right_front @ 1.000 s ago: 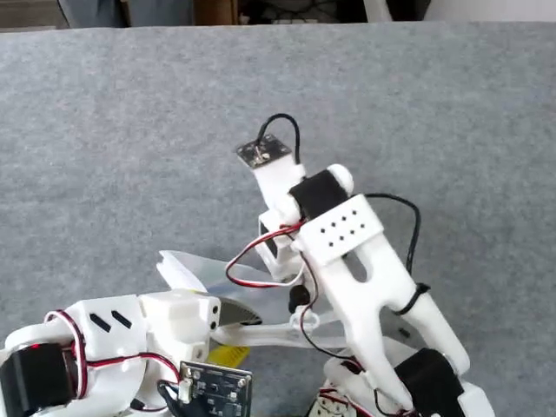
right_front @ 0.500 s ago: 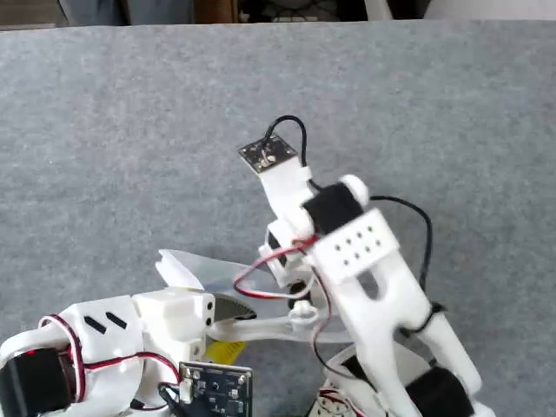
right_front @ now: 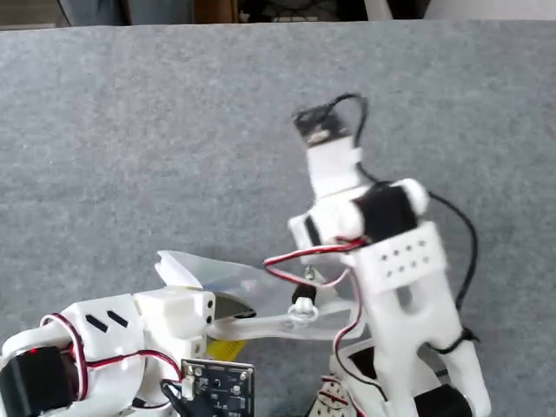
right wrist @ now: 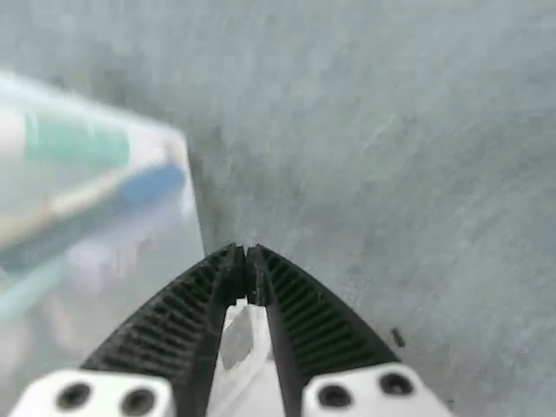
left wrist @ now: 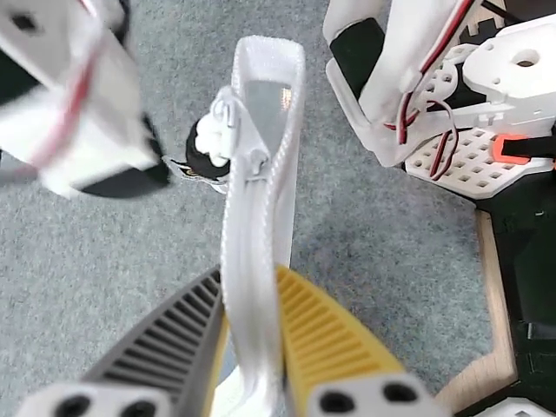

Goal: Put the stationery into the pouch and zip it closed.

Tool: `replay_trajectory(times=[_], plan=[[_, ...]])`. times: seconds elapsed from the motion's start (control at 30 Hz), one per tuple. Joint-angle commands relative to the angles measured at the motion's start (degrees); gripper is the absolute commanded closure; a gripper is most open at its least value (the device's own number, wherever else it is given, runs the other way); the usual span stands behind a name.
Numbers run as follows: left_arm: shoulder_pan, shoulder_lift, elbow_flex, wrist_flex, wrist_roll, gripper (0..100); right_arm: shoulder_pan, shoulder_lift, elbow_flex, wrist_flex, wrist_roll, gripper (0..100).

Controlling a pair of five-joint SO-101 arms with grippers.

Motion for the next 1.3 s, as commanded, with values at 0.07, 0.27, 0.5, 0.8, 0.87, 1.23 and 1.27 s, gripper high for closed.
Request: replay_trajectory(times=[0.07,0.27,0.5,0.8,0.87,1.23,1.27], plan=[[-2.42,2.55,5.93,3.16,0.35,97,5.98,-1.54,-11.3,0.62,1.58,98.6],[-2.42,2.64,5.93,2.55,0.35,97,5.54,-1.27,-10.59,0.62,6.95,98.1],[-3.3,2.81,6.02,0.26,0.35,97,4.92,-2.59,-2.15,0.79,14.59,85.4],[-5.67,2.37,10.24,-1.32,0.09,97,4.92,-15.87,10.42,0.79,36.48,85.1],[-5.93,2.37,10.51,-1.67,0.09,97,4.31,-15.78,11.56,0.79,36.31,85.0],[-5.49,2.29,10.07,-1.41,-1.14,97,-15.82,-13.58,20.44,0.7,21.45,82.5],[-5.85,2.29,9.98,-1.23,-1.14,97,-15.82,-13.23,20.18,0.7,21.27,82.2]])
